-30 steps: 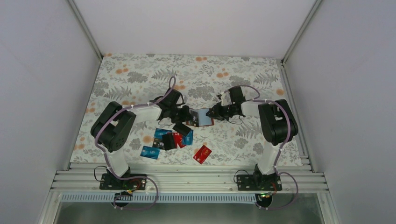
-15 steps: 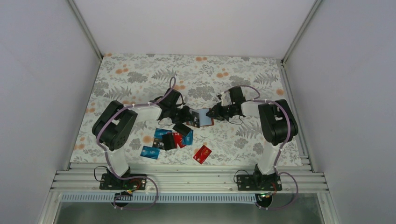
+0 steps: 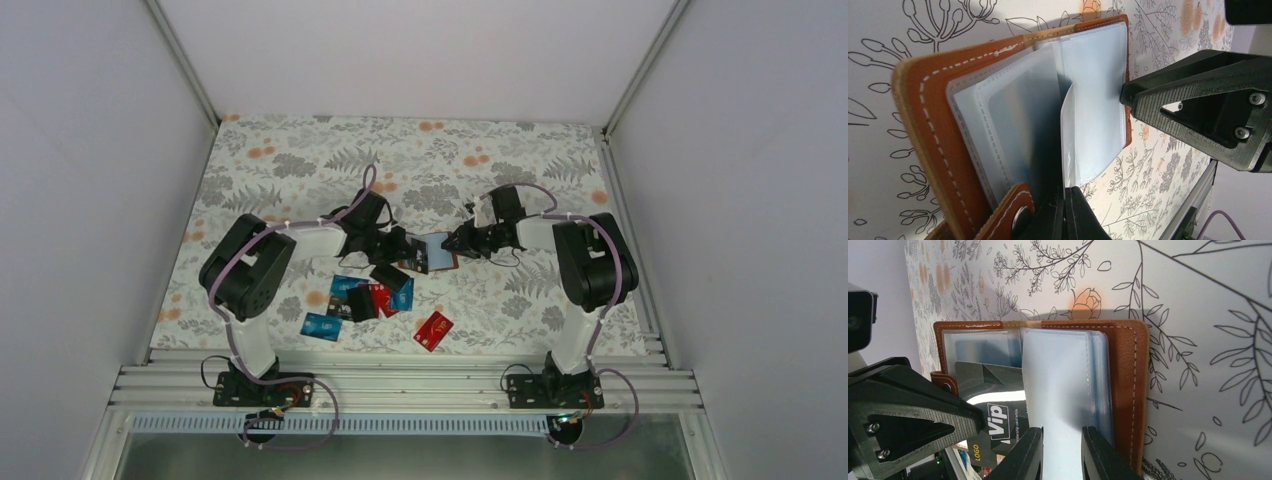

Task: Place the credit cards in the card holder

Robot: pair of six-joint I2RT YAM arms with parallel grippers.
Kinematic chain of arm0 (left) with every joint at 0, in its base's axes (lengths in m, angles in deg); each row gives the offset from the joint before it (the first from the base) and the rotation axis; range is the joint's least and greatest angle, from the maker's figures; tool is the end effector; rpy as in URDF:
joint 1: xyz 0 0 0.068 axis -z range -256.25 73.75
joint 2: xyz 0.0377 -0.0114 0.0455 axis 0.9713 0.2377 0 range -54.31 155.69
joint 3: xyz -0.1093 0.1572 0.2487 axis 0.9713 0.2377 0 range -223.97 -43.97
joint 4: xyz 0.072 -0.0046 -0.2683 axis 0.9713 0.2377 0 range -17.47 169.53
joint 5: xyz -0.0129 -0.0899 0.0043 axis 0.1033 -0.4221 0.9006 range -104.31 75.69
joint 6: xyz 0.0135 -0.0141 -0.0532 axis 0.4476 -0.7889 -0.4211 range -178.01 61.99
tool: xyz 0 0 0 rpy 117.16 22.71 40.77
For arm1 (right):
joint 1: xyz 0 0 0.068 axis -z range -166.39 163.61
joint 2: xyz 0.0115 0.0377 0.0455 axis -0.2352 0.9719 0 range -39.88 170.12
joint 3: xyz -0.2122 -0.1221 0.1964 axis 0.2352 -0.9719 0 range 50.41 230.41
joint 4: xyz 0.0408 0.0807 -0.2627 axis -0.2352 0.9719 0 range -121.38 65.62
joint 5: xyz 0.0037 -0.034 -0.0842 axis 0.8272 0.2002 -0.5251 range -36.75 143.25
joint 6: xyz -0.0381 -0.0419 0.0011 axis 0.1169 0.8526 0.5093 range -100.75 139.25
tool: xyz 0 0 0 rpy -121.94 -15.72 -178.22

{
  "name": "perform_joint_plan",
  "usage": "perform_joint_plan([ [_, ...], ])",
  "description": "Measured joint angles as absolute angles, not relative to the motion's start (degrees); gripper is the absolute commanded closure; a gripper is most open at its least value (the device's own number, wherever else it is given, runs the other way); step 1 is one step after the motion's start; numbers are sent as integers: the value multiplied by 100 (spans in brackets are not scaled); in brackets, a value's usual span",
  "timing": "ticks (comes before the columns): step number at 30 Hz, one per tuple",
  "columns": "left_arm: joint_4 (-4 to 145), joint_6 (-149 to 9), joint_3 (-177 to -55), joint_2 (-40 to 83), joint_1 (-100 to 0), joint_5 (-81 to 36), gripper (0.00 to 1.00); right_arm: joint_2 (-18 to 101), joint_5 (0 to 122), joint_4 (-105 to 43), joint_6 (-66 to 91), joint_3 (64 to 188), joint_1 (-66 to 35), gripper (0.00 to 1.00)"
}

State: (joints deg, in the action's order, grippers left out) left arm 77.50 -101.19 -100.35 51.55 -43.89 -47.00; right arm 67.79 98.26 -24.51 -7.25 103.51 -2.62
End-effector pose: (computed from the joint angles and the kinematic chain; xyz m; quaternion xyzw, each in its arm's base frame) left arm 0.3113 -0.2225 0.1602 -0.0007 0.9178 -0.3912 0.0674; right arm 0.3405 0.1283 0.1366 -0.0139 0.9002 0.4285 0.0771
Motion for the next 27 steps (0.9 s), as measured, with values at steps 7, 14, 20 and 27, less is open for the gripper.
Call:
perform_joint_plan([
  [7,7748,-10114,-10156,5293,-4435,-4779,98,6779,9826,-2453,-706,10344,-262,77],
  [14,7754,-10110,-10285,5389,-4503,-4822,98,6779,9865,-2471,-697,10320,-262,77],
  [20,7759,-10108,-10333,5420,-4540,-4840,97,6779,9874,-2475,-655,10314,-262,77],
  [27,7759,-10108,-10396,5494,-4546,-4844,98,6779,9898,-2501,-614,10283,-260,78],
])
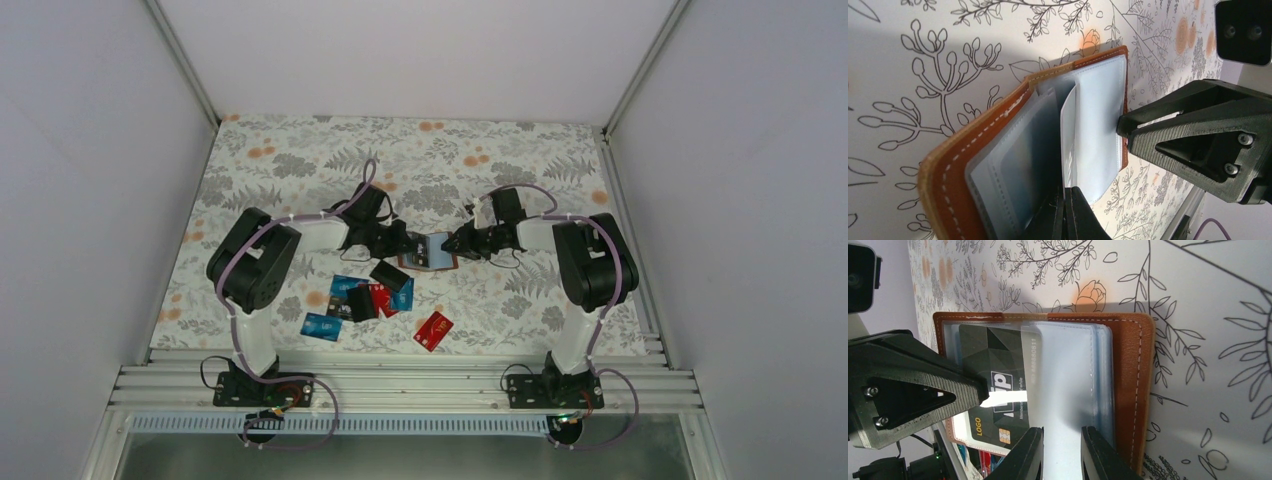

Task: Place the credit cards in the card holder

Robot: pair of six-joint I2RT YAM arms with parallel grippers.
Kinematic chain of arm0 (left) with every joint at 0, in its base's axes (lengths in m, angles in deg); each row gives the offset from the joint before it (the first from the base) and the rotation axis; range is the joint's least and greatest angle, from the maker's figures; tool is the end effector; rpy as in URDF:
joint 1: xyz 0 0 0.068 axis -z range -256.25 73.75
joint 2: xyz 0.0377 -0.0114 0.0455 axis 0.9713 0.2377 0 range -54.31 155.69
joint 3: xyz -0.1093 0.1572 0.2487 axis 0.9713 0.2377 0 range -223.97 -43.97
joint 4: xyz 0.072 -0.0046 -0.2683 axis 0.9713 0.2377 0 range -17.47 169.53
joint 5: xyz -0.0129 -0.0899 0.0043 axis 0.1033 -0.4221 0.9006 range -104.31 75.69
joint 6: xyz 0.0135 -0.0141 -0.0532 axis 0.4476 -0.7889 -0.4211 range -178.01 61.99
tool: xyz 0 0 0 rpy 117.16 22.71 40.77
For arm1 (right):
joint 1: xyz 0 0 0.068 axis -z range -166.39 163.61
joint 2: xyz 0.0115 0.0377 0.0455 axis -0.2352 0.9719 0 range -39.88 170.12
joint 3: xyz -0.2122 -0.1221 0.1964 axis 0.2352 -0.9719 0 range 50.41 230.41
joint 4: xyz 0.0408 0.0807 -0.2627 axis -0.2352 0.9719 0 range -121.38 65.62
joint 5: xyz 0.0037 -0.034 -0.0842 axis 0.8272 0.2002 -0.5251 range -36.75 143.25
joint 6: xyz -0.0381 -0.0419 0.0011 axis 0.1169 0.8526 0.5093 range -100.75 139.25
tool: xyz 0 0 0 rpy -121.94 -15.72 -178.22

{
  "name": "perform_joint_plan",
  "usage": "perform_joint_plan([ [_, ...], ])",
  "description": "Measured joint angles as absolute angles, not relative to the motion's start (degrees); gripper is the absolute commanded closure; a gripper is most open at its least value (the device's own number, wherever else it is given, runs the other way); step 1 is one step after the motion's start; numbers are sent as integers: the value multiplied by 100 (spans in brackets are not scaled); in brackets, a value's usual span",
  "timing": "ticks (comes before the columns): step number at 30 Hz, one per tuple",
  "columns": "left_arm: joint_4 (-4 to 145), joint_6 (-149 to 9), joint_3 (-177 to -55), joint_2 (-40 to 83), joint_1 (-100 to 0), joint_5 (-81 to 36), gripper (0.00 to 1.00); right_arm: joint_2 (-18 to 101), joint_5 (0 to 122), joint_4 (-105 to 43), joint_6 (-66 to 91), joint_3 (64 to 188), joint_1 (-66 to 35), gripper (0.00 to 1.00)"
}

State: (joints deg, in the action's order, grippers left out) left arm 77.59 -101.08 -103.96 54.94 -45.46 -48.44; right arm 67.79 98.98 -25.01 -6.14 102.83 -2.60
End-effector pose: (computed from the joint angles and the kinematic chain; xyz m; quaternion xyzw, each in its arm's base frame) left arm 0.3322 -0.2237 0.1562 -0.0080 0.9144 -0.3992 0.0662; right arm 0.3379 0.1278 0.1344 -0.0234 0.8981 0.4324 0.0774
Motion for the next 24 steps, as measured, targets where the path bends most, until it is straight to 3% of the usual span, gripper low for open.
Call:
perform_joint_plan([
  [24,7687,-10202,-10549,5667,-4461,-4888,98,6594,9732,-2239,-614,10250,-262,74],
])
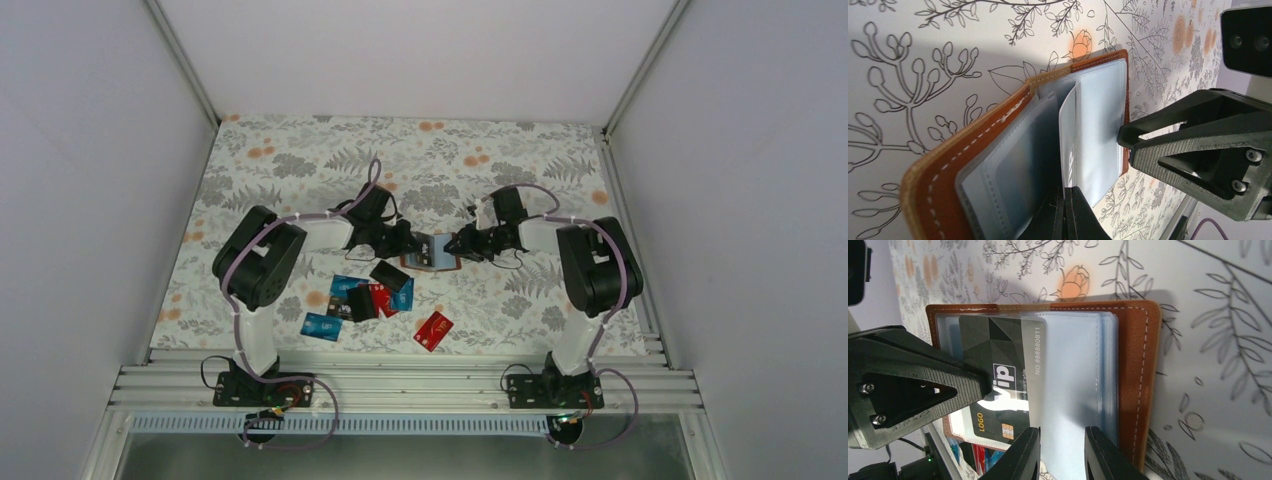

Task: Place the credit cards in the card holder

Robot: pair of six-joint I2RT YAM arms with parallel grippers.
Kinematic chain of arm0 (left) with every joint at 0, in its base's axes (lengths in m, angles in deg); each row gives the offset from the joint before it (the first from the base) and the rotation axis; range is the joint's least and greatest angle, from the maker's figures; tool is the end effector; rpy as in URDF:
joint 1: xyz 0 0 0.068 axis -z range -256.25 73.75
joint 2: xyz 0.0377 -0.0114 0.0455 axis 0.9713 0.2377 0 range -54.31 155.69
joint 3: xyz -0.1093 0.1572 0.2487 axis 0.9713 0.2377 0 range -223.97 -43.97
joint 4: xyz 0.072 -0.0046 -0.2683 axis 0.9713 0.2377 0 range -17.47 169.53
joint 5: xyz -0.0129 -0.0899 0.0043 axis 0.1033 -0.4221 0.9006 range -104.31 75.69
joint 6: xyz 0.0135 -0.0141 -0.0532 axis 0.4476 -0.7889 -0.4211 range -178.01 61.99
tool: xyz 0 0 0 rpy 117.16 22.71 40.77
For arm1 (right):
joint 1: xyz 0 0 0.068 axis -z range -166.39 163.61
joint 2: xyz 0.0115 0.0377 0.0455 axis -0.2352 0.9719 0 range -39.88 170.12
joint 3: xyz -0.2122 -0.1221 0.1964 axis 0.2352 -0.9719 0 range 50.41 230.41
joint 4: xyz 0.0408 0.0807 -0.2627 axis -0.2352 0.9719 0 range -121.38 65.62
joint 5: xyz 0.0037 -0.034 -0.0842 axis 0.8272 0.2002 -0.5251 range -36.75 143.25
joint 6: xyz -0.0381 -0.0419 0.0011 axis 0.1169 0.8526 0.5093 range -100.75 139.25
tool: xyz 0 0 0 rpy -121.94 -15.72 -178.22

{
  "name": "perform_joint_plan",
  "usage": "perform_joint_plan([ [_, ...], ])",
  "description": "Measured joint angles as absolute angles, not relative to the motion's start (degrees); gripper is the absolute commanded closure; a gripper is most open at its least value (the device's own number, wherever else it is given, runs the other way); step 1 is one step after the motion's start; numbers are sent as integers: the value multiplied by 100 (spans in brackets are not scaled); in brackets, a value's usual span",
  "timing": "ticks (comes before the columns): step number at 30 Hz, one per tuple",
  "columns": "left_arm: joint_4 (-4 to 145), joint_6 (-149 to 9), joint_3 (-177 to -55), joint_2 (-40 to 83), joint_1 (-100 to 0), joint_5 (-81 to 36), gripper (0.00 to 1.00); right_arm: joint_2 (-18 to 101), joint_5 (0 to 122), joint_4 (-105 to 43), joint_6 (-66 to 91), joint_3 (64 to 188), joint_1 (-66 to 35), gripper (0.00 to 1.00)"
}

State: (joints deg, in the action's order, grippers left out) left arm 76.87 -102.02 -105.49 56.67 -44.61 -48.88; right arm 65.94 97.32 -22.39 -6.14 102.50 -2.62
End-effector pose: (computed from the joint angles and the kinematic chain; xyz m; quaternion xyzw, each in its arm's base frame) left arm 0.3362 -0.2335 0.1530 -0.0061 0.9123 -0.4049 0.0611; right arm 0.3323 0.1255 0.1410 -0.0162 0.9050 0.4185 0.0748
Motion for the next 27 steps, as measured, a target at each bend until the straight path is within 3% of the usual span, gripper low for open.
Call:
perform_joint_plan([
  [13,7654,-10202,-10619,5728,-4400,-4883,97,5807,8300,-1588,-542,10126,-267,83],
  [27,7757,-10198,-10750,5793,-4360,-4840,98,6139,8191,-1638,-443,10108,-393,93],
])
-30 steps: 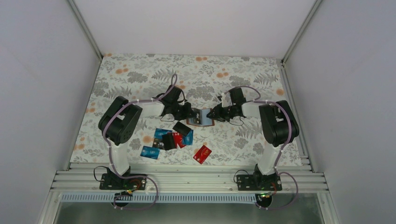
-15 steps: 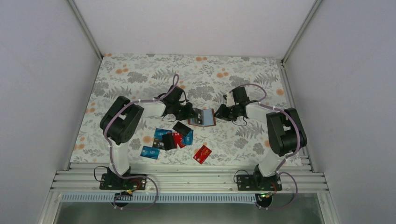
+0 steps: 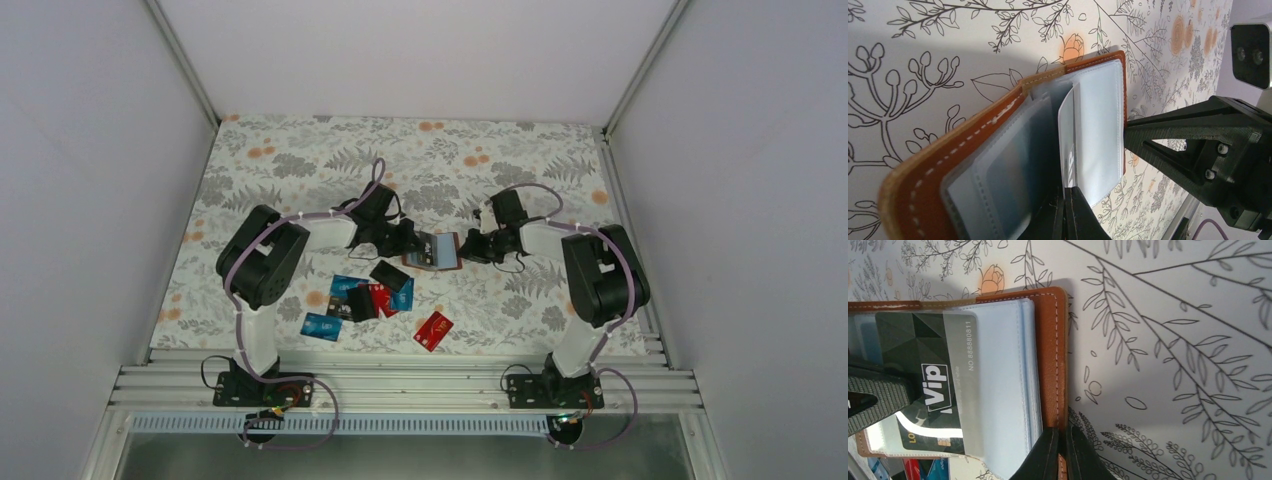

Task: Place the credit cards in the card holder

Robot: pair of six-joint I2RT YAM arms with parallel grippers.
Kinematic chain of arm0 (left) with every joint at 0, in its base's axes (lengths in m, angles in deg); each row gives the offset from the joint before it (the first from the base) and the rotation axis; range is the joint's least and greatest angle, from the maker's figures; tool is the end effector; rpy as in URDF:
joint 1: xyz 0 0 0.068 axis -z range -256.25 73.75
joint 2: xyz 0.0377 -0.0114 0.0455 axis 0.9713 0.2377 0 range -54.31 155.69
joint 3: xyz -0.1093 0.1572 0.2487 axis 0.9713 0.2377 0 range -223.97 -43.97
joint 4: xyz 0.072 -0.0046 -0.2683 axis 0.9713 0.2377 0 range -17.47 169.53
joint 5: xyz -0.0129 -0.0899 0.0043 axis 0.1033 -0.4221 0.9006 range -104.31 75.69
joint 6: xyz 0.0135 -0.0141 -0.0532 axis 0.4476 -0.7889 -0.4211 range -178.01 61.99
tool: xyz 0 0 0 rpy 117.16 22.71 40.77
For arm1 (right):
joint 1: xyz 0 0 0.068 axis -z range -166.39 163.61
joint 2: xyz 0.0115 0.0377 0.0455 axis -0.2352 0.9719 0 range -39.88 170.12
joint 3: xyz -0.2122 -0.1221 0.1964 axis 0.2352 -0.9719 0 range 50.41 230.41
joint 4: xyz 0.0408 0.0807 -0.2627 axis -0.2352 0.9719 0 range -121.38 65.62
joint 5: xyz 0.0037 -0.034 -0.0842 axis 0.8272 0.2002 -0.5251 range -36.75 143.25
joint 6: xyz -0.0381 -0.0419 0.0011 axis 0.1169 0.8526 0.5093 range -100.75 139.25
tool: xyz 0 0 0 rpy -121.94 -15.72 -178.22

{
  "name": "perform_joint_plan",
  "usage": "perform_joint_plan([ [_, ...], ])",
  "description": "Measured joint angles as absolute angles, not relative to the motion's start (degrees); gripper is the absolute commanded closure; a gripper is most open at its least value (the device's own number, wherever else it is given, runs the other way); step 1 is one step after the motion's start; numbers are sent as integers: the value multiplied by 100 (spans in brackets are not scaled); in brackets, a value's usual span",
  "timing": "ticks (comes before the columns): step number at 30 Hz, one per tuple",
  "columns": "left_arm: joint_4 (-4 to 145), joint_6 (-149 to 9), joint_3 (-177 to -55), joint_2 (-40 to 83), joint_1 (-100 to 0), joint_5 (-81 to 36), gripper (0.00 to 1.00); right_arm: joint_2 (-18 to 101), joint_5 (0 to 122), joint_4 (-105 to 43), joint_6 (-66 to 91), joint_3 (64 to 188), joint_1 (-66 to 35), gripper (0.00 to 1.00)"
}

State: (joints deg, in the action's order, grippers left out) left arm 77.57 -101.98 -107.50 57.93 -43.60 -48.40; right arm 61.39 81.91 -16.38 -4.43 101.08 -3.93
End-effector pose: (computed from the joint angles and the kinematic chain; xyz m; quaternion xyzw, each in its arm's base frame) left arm 0.3393 -0.2437 0.1532 0.0011 0.9132 -0.4029 0.0607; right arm 0.3163 0.1199 0.1501 -0.0015 0.9484 0.2985 0.1065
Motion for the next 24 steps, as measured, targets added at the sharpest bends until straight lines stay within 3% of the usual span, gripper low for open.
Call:
perform_joint_plan([
  [24,7872,-9985,-10907,5900,-4360,-4868,97,6141,8130,-1612,-507,10134,-745,95],
])
